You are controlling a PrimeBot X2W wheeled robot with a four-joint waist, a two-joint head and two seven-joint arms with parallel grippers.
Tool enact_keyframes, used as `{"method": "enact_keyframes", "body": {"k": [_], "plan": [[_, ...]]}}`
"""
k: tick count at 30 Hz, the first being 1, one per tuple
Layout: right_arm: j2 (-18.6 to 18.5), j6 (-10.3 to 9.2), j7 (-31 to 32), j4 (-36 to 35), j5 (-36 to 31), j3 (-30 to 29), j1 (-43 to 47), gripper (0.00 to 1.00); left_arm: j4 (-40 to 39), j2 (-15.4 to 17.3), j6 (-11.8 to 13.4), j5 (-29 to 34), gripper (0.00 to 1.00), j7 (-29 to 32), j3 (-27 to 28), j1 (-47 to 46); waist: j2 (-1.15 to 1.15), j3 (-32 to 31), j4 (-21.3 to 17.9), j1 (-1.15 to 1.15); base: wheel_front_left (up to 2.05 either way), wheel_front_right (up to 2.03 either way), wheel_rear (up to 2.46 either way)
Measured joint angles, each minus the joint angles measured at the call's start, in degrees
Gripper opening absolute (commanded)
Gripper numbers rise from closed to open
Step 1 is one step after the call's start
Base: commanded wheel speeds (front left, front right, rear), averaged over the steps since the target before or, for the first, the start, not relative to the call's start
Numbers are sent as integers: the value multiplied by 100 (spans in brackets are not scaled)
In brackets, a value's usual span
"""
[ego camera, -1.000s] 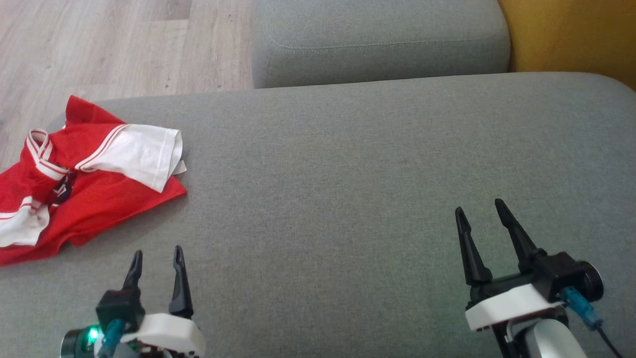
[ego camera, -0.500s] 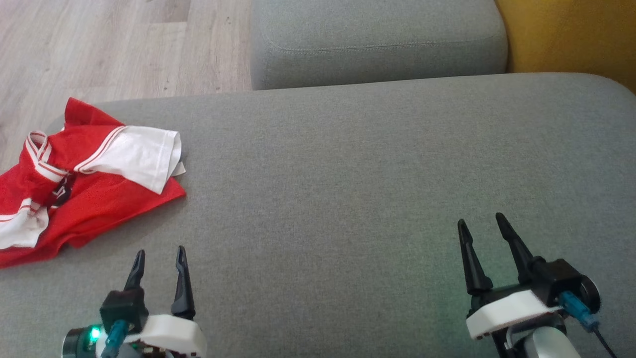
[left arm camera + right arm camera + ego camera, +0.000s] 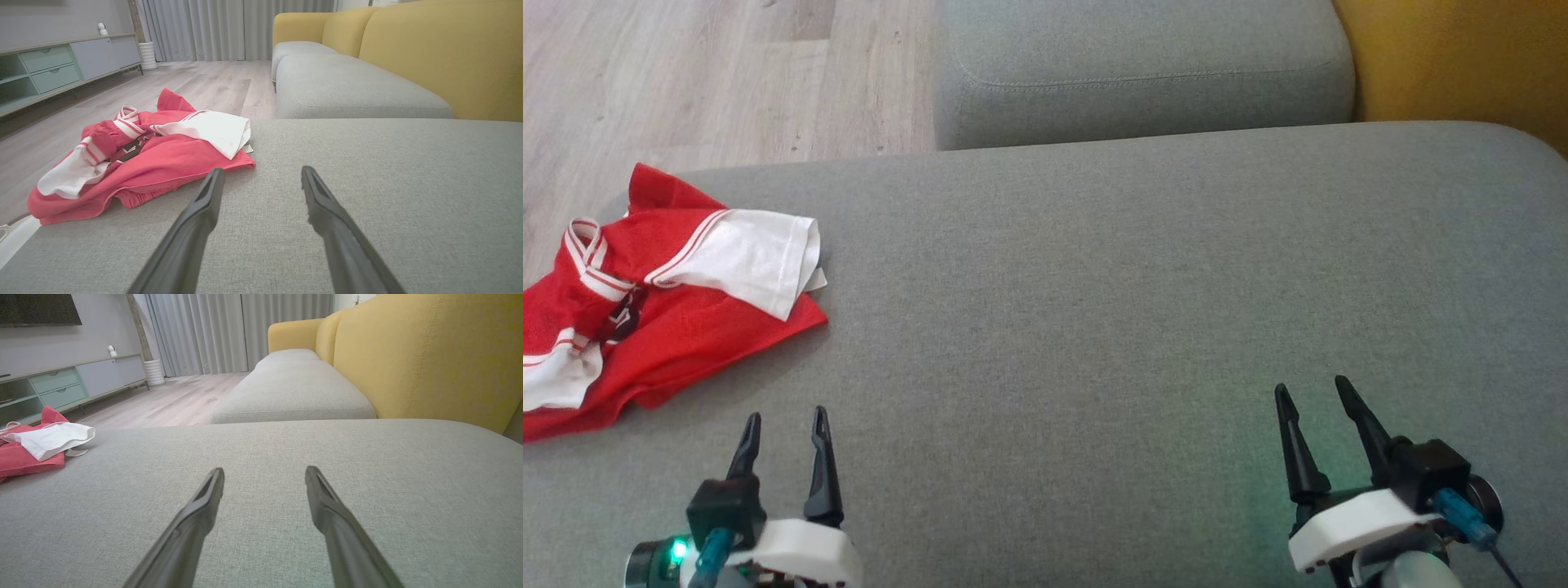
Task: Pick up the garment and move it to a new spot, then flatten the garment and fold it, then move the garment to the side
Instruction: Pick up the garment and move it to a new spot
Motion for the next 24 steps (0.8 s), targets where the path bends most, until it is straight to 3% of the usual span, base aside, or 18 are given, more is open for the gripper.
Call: {"method": "enact_keyframes", "body": {"k": [6,11,24], "plan": [[7,0,0,9,-1,-49,1,100,16,0,-48,2,100,0,-19,6,0,-11,67,0,0,0,0],[9,0,0,-7,-2,-53,48,100,64,-7,-105,8,100,0,-87,-2,0,-41,343,0,0,0,0],[71,0,0,-44,56,167,165,100,53,58,-89,-53,100,-1,101,119,0,-56,1899,0,0,0,0]]}}
